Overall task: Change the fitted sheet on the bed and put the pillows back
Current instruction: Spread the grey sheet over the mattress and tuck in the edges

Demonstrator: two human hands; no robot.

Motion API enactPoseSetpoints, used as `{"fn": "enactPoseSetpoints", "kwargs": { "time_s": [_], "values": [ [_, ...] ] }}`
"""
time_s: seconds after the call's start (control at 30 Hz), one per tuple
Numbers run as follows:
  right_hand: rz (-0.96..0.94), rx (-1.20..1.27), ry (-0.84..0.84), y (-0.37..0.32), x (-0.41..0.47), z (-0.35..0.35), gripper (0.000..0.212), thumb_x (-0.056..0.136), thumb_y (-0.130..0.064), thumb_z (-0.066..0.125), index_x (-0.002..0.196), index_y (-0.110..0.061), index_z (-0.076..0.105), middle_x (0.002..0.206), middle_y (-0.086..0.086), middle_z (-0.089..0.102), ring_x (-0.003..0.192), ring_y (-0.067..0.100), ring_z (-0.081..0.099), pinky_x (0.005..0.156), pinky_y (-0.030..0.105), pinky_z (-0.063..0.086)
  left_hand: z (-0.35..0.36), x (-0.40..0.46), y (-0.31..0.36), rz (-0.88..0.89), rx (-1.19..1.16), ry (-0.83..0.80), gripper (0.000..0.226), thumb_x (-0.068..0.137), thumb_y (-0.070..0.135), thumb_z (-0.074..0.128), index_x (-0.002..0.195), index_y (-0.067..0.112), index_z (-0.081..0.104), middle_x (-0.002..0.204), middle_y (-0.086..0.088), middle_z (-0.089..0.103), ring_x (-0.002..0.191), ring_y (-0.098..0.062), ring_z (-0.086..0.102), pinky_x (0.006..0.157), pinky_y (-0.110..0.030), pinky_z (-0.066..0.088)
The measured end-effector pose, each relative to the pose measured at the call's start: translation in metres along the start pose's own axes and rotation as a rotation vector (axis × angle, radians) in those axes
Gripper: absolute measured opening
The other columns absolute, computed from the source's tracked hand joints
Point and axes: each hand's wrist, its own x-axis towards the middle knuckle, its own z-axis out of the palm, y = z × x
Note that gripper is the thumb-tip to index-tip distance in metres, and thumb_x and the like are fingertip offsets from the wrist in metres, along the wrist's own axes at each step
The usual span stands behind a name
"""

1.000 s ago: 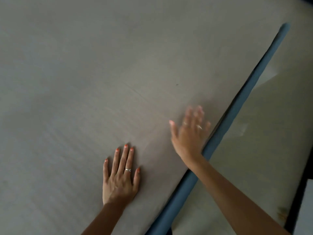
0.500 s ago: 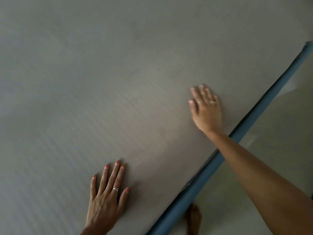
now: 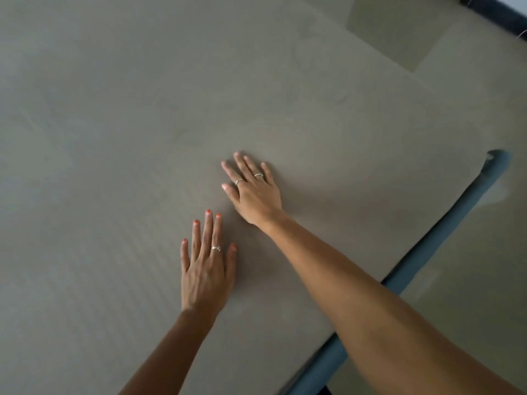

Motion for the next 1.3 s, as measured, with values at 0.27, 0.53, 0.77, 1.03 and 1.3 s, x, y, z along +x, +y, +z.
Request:
{"fn": "enactPoseSetpoints", "kwargs": {
  "time_s": [0.27,0.53,0.77,1.03,1.3],
  "values": [
    [0.353,-0.091,0.209,0.242,-0.058,-0.063,0.048,0.099,-0.047,0.029,0.142,-0.033,0.044,0.152,0.000,0.037,0.141,0.019,0.033,0.114,0.039,0.020,0.058,0.075,0.131,-0.086,0.060,-0.045,0.063,0.093,0.045,0.030,0.146,0.011,0.040,0.154,-0.007,0.033,0.141,-0.034,0.032,0.106,-0.059,0.033],
    [0.684,0.030,0.299,0.277,-0.049,-0.088,0.066,0.099,-0.045,0.032,0.151,-0.006,0.020,0.160,0.017,0.002,0.148,0.024,-0.002,0.115,0.055,0.003,0.074,0.070,0.204,0.500,0.164,-0.096,0.068,0.097,0.055,0.026,0.152,0.016,0.023,0.160,-0.004,0.014,0.147,-0.019,0.017,0.117,-0.042,0.012],
    [-0.147,-0.123,0.038,0.275,0.026,-0.083,0.051,0.094,-0.047,0.027,0.139,-0.032,0.048,0.150,-0.001,0.040,0.136,0.016,0.041,0.112,0.042,0.029,0.094,0.124,0.242,0.153,0.134,-0.028,0.068,0.095,0.050,0.029,0.148,0.008,0.034,0.155,-0.009,0.030,0.143,-0.026,0.028,0.113,-0.049,0.026],
    [0.418,0.040,0.171,0.399,-0.053,-0.124,0.050,0.101,-0.045,0.025,0.150,-0.034,0.023,0.158,-0.004,0.023,0.144,0.021,0.025,0.114,0.045,0.022,0.114,0.092,0.306,0.539,0.121,-0.164,0.069,0.096,0.059,0.030,0.152,0.020,0.025,0.160,-0.008,0.018,0.147,-0.023,0.016,0.113,-0.049,0.015],
    [0.688,0.322,-0.139,0.453,-0.096,-0.158,0.047,0.100,-0.043,0.034,0.127,-0.011,0.056,0.124,0.019,0.061,0.118,0.035,0.053,0.099,0.039,0.040,0.128,0.098,0.345,0.489,0.177,-0.167,0.076,0.088,0.060,0.037,0.153,0.022,0.023,0.159,-0.012,0.019,0.146,-0.034,0.017,0.112,-0.062,0.010]
  ]
}}
